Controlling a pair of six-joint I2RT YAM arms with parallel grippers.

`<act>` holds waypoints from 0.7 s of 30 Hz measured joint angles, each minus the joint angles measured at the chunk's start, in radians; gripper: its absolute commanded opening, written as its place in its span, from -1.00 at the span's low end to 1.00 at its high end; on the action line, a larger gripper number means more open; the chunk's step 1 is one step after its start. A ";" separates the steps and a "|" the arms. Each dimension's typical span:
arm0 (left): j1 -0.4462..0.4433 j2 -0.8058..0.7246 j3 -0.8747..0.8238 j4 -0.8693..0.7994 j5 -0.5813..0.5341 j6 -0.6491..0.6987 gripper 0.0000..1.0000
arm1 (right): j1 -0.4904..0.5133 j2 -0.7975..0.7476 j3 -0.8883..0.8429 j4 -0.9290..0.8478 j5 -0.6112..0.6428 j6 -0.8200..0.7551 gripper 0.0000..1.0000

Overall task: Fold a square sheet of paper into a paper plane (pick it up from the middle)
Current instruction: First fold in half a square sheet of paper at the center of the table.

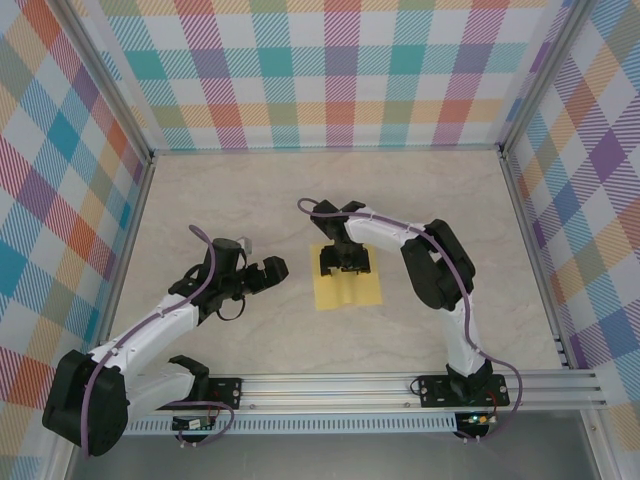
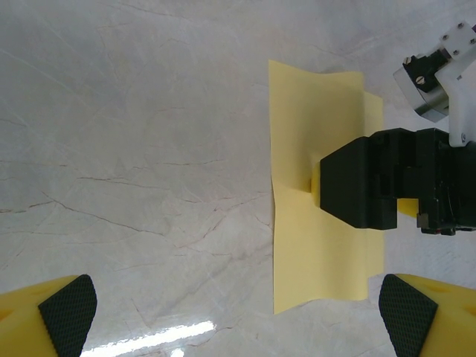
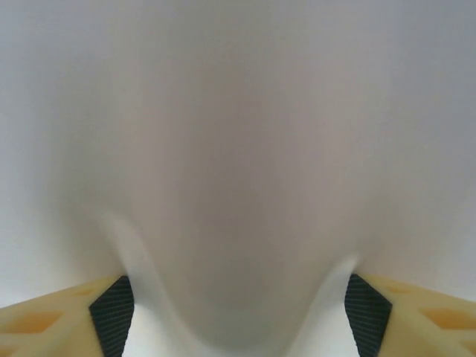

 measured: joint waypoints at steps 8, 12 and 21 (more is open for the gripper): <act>0.000 0.000 0.002 -0.016 -0.008 -0.002 1.00 | -0.018 -0.023 0.020 0.005 -0.133 -0.035 -0.28; 0.000 0.000 0.003 -0.030 -0.026 -0.010 1.00 | -0.055 -0.104 0.010 0.051 -0.257 -0.026 -0.42; 0.000 -0.019 0.025 -0.011 -0.001 -0.077 1.00 | -0.166 -0.277 -0.165 0.423 -0.689 0.113 -0.20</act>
